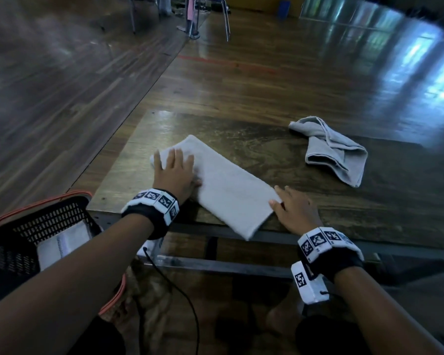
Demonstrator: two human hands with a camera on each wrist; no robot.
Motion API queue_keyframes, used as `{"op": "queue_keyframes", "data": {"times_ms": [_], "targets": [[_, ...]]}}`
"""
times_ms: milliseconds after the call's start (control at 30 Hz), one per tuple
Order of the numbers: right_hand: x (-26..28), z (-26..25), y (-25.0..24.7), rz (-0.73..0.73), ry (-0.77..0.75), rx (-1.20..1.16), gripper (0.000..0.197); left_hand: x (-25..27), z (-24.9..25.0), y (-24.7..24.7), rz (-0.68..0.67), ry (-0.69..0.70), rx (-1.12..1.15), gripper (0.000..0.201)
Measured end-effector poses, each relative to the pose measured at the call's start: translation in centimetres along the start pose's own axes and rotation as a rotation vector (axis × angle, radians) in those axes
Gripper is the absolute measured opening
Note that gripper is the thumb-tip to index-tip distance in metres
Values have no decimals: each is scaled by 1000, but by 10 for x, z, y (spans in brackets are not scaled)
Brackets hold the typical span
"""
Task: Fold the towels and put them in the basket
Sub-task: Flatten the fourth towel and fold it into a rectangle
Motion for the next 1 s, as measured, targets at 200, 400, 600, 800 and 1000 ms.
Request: {"op": "queue_keyframes", "data": {"times_ms": [200, 400, 600, 800, 1000], "targets": [[-3, 4, -11, 9, -51, -25, 42, 42, 65, -15, 32, 599, 253, 28], [-6, -1, -15, 47, -32, -17, 36, 101, 114, -15, 133, 874, 197, 38], [5, 15, -20, -43, 82, -326, 12, 109, 115, -34, 191, 865, 368, 20], [43, 45, -55, -13, -48, -971, 17, 130, 117, -84, 364, 741, 826, 13], [69, 44, -87, -84, -297, -1315, 31, 136, 101, -105, 412, 470, 1215, 9]]}}
Point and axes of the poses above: each hand's wrist, its own x-axis away from the middle knuckle, its own y-axis out of the palm, z = x × y, the point moved 6 cm from there along -x, towards the middle knuckle, and after that the axes turned 3 degrees about x, right-handed, at the moved point
